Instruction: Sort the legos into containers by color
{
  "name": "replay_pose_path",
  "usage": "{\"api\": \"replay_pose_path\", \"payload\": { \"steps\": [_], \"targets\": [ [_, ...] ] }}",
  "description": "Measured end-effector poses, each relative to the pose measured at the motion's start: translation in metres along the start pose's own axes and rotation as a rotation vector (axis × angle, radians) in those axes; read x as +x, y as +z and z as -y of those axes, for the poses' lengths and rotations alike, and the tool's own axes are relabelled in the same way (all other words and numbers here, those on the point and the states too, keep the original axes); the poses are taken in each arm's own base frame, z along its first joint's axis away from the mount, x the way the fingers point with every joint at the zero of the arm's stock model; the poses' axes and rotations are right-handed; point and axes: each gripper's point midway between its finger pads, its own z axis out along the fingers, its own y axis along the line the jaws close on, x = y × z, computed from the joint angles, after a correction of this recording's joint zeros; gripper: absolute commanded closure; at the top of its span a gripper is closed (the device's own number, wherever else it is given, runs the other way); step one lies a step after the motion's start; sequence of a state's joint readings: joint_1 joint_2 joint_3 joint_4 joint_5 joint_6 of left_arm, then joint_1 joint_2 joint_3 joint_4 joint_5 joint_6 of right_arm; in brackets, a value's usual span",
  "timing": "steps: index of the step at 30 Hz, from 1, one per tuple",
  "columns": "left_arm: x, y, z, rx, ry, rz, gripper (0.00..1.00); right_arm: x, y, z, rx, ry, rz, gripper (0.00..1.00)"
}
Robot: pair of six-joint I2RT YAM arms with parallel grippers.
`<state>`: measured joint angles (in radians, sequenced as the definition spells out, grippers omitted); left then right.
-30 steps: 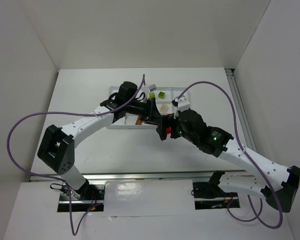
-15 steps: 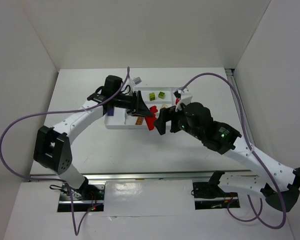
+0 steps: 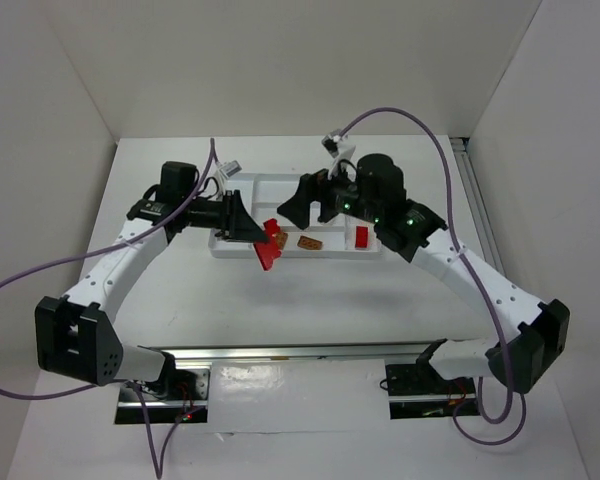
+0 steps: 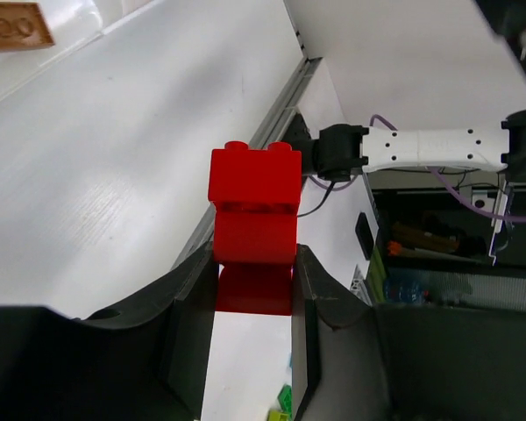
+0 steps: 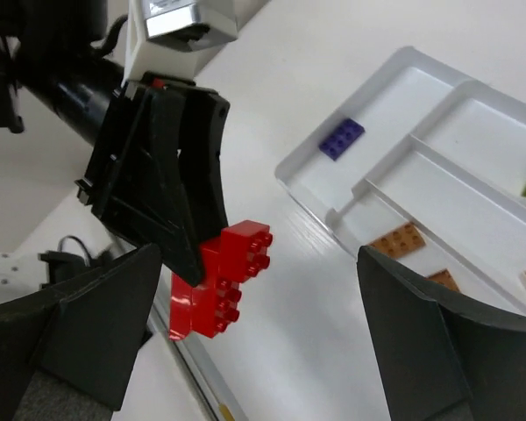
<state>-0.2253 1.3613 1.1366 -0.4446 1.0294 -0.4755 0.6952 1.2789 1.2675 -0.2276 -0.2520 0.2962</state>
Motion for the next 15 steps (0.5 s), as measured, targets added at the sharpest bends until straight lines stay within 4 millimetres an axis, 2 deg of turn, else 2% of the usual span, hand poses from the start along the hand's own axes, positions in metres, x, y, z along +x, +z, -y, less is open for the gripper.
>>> {"api": "replay_pose_path", "payload": {
  "steps": [5, 6, 8, 11, 15],
  "targets": [
    [-0.008, -0.017, -0.013, -0.029, -0.016, 0.033, 1.00, -0.030, -0.009, 0.056, -0.114, 0.123, 0.079, 0.00],
    [-0.010, -0.018, -0.013, -0.029, -0.010, 0.038, 1.00, -0.031, -0.014, 0.068, -0.132, 0.143, 0.087, 0.00],
    [-0.011, -0.018, -0.012, -0.021, -0.007, 0.037, 1.00, -0.028, -0.019, 0.079, -0.179, 0.168, 0.078, 0.00],
    [-0.013, -0.018, -0.009, 0.002, 0.011, 0.041, 1.00, -0.021, -0.020, 0.070, -0.271, 0.167, 0.044, 0.00],
    [-0.018, -0.017, -0.006, 0.044, 0.061, 0.056, 1.00, -0.008, -0.018, 0.045, -0.380, 0.148, 0.012, 0.00]
  ]
}}
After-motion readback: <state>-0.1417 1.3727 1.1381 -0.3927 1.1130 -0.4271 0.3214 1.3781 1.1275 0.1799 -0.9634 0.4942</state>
